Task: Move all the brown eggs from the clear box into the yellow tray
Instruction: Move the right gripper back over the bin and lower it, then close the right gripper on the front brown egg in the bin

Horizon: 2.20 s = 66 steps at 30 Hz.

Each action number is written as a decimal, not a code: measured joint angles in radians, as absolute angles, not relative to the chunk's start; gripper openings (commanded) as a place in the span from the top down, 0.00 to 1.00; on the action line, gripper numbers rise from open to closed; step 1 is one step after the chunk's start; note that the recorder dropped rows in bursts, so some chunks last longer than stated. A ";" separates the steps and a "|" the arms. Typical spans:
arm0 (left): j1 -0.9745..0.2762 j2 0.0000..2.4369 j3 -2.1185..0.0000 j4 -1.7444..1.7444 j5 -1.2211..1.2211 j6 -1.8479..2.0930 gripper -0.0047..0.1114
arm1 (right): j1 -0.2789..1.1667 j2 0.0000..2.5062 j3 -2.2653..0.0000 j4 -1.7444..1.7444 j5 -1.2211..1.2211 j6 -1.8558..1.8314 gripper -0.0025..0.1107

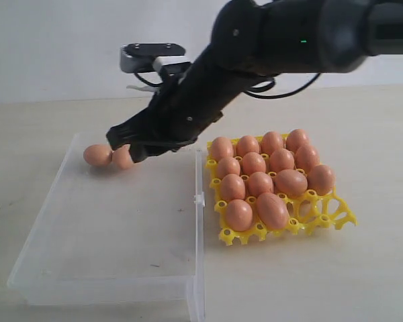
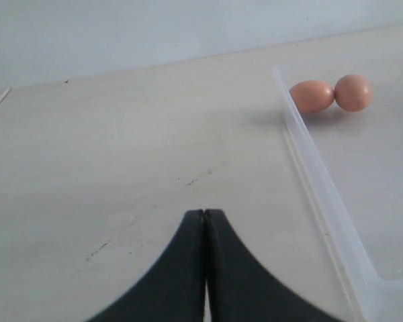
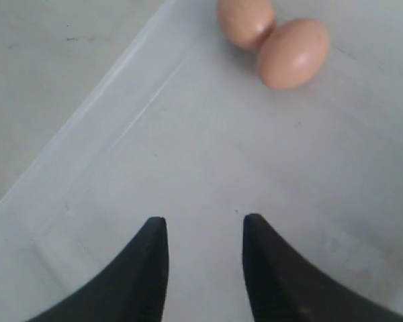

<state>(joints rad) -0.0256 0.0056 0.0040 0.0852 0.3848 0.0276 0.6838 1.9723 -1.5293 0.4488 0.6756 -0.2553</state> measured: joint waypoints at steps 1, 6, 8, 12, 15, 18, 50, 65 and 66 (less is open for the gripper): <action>-0.026 0.006 0.004 0.085 0.385 0.028 0.96 | 0.689 2.013 -1.586 0.447 0.701 -0.255 0.67; -0.026 0.006 0.004 0.085 0.385 0.028 0.96 | 0.702 2.200 -1.837 0.405 0.804 -0.197 0.66; -0.026 0.006 0.004 0.085 0.385 0.028 0.96 | 0.702 2.290 -1.967 0.352 0.838 -0.109 0.58; -0.026 0.006 0.004 0.085 0.385 0.028 0.96 | 0.702 2.431 -2.149 0.290 0.853 0.063 0.48; -0.026 0.006 0.004 0.085 0.385 0.028 0.96 | 0.702 2.480 -2.187 0.282 0.805 0.149 0.48; -0.026 0.006 0.004 0.085 0.385 0.028 0.96 | 0.702 2.495 -2.191 0.232 0.740 0.236 0.48; -0.026 0.006 0.004 0.085 0.385 0.028 0.96 | 0.702 2.581 -2.197 0.054 0.607 0.542 0.48; -0.026 0.006 0.004 0.085 0.385 0.028 0.96 | 0.702 2.600 -2.197 0.054 0.546 0.552 0.80; -0.026 0.006 0.004 0.085 0.385 0.028 0.96 | 0.702 2.600 -2.197 0.054 0.544 0.552 0.88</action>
<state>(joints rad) -0.0256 0.0056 0.0040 0.0852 0.3848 0.0276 0.7020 2.6004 -2.1968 0.0540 0.5437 0.5523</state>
